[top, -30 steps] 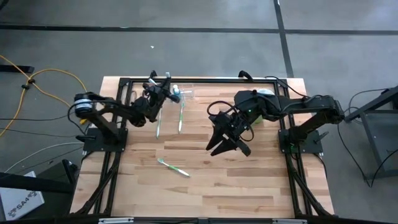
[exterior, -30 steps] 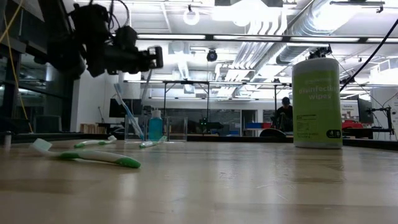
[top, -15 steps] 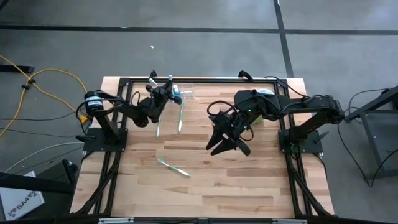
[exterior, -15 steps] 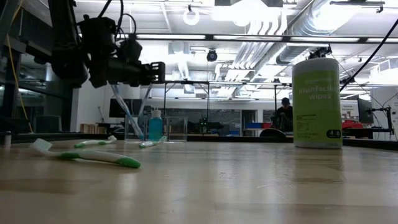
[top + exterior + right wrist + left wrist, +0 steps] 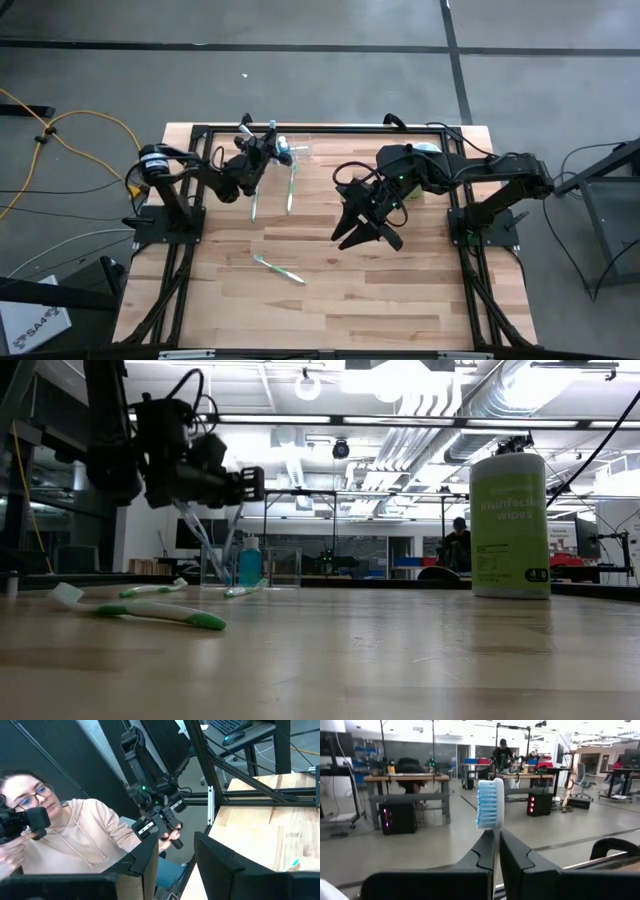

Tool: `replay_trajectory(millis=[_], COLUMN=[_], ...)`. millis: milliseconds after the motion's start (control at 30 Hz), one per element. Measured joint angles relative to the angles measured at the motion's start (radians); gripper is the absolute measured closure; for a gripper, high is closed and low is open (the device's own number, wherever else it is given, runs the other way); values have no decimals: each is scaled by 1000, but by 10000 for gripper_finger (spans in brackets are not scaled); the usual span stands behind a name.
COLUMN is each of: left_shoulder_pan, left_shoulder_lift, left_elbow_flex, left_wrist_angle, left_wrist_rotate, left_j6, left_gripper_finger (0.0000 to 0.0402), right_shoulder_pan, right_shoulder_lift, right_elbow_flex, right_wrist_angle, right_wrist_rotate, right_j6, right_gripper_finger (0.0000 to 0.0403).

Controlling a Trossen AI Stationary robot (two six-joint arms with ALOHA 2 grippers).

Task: Pick & Place toothbrushing station
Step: Put the blue toothbrush into the left section of the transparent organizer, then put the bottom green toothbrush into the right section of the transparent organizer

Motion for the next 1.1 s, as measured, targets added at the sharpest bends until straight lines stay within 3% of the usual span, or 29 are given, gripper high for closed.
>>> replay_trajectory(millis=[467,833,1100], left_shoulder_pan=[2,2,2], left_shoulder_lift=[58,58,58], left_elbow_flex=[0,0,0], left_wrist_angle=[6,-3,-3], left_wrist_rotate=[-31,-70,-145], left_j6=[-86,-83,-82], left_gripper_finger=[397,322,306], right_shoulder_pan=[0,1,25], right_shoulder_lift=[0,0,0], right_elbow_flex=[0,0,0], right_wrist_angle=[0,0,0], right_wrist_rotate=[0,-4,-2], right_j6=[4,5,5], right_gripper_finger=[286,286,286])
